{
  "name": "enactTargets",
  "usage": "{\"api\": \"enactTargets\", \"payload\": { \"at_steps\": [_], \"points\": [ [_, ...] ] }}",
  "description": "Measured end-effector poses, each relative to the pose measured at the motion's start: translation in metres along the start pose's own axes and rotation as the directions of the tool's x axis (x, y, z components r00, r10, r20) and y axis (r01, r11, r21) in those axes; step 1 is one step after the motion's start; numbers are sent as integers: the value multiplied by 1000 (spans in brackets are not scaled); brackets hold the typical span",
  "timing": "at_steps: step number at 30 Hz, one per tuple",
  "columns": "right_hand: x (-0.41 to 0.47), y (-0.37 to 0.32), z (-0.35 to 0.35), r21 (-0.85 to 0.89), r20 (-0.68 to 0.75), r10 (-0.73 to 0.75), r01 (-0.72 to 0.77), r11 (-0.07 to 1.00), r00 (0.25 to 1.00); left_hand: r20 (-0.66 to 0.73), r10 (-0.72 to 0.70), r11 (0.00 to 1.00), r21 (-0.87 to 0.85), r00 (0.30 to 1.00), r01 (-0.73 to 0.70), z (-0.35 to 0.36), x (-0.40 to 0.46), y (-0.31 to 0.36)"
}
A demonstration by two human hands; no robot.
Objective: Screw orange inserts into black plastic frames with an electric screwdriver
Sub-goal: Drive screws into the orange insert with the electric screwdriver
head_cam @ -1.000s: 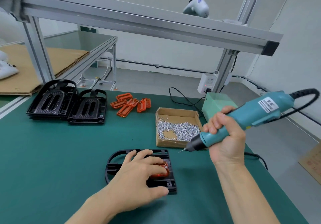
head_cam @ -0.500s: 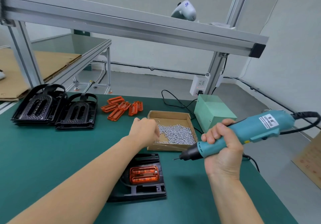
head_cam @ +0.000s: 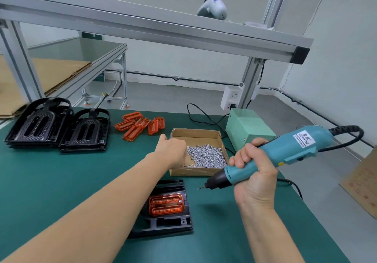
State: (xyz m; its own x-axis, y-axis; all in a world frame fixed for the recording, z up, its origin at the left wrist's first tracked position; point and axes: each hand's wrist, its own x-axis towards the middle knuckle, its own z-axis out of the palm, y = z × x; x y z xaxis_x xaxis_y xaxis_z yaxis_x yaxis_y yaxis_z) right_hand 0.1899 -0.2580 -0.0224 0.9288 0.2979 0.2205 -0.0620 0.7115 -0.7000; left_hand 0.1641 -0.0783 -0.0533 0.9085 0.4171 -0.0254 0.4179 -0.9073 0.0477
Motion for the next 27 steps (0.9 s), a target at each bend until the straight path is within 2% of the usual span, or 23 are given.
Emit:
{"api": "enactTargets", "payload": {
  "at_steps": [4, 7, 12, 15, 18, 22, 27],
  "points": [
    [0, -1, 0, -3, 7, 1, -1, 1000, 1000, 43, 44, 999, 3, 998, -44, -3, -1, -1],
    [0, -2, -1, -4, 5, 6, -6, 1000, 1000, 21, 65, 997, -36, 998, -64, -2, -4, -2],
    [-1, -3, -2, -13, -1, 3, -3, 1000, 1000, -167, 12, 944, -324, 986, -67, -2, -14, -4],
    [-1, -4, -1, -11, 5, -2, 2, 1000, 1000, -192, -93, 764, -643, 977, -54, -7, -26, -7],
    [-2, -5, 3, -8, 7, -10, 10, 1000, 1000, -185, -159, 570, -819, 970, -63, -11, -41, -14],
    [-6, -7, 9, 2, 12, -16, 16, 1000, 1000, -148, -212, 318, -945, 966, -75, -11, -61, -22],
    [-11, -12, 18, 40, 41, -13, 12, 999, 999, -60, -271, -11, -998, 961, -65, -10, -92, -22]
  ]
}}
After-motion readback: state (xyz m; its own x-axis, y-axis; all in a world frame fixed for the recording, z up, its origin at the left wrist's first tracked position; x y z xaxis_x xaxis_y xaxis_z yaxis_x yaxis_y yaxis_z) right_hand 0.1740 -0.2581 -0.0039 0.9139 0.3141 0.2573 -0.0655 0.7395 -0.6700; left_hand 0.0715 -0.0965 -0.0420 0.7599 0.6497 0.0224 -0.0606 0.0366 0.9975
